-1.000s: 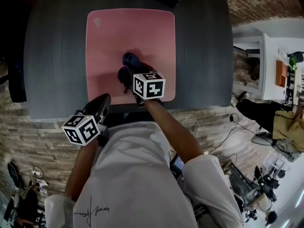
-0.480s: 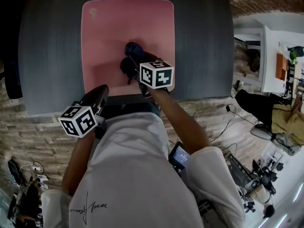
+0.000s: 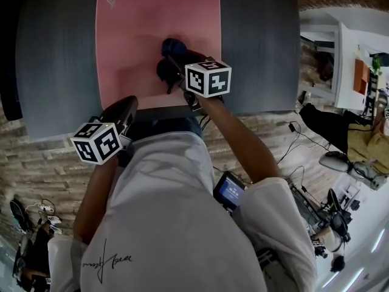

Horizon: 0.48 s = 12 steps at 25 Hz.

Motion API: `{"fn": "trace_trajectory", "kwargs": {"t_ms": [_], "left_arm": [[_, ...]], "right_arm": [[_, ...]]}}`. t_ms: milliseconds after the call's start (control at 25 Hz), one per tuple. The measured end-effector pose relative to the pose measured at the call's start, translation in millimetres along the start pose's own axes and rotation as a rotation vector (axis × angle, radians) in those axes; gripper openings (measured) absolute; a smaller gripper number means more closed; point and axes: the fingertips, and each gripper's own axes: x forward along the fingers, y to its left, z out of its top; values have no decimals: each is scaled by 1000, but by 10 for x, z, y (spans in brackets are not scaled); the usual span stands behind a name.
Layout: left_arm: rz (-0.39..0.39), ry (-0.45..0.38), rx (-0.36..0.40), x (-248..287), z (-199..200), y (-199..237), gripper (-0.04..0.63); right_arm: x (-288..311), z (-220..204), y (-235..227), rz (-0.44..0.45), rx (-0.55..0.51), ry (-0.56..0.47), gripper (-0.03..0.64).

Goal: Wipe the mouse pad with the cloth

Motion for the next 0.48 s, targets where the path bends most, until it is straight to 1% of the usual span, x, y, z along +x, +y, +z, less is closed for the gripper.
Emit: {"fn": "trace_trajectory", "kwargs": {"t_ms": [200, 480], "left_arm": [[4, 4, 7, 19, 8, 7, 11], [16, 4, -1, 89, 8, -44, 12]], "right_arm": [[-50, -7, -76, 23, -10, 24, 107], [-159, 20, -217, 52, -26, 46, 107]]}}
